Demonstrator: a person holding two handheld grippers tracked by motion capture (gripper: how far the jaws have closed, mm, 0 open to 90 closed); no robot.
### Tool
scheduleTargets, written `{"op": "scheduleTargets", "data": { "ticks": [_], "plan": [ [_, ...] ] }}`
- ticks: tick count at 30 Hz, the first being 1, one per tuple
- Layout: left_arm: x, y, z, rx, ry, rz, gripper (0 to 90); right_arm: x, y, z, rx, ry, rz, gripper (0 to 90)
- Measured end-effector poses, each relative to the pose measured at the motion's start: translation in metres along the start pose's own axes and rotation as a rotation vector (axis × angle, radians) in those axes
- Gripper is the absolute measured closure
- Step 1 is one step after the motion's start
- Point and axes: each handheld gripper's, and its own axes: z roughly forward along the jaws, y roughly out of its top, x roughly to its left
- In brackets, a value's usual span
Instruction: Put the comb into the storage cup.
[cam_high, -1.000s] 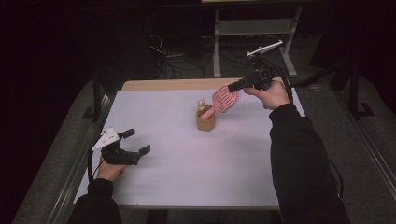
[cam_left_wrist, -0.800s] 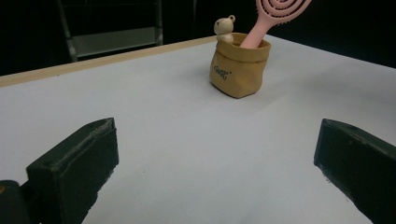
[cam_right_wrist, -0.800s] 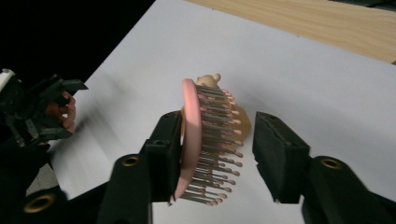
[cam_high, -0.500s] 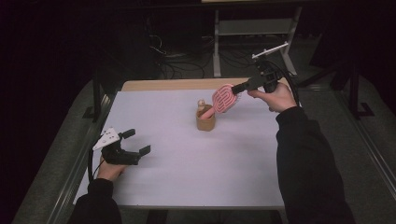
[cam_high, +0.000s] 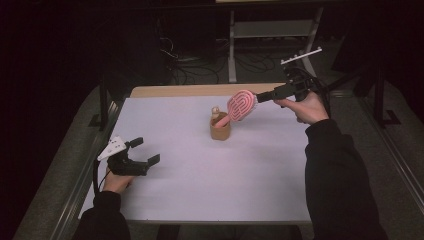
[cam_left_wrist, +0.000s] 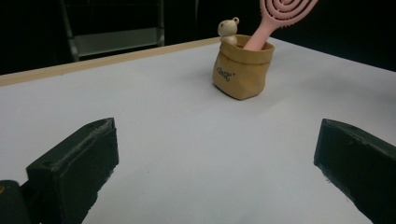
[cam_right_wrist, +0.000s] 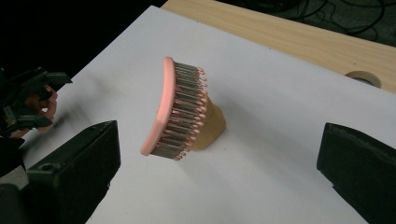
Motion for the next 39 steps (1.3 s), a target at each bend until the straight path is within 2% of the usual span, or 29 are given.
{"op": "scheduleTargets", "data": {
  "ticks": [10,17,20,29,32,39],
  "plan": [
    [-0.003,0.001,0.001,0.007,-0.013,0.01,0.0,-0.008,-0.019,-0.011,-0.017,-0.028,0.005,0.0],
    [-0.004,0.002,0.001,0.008,-0.017,0.013,0.0,-0.017,-0.037,-0.016,-0.038,-0.022,0.018,0.0],
    [-0.003,0.001,0.001,0.002,-0.015,0.008,0.0,-0.019,-0.046,-0.017,-0.037,-0.039,0.02,0.0],
    [-0.003,0.001,0.001,0.01,-0.015,0.01,0.0,-0.021,-0.069,-0.025,-0.08,-0.036,0.016,0.0],
    [-0.003,0.001,0.001,0.012,-0.014,0.012,0.0,-0.021,-0.077,-0.029,-0.112,-0.008,0.017,0.0],
    [-0.003,0.001,0.001,0.01,-0.009,0.008,0.0,-0.02,-0.091,-0.032,-0.112,-0.007,0.012,0.0]
  ]
}}
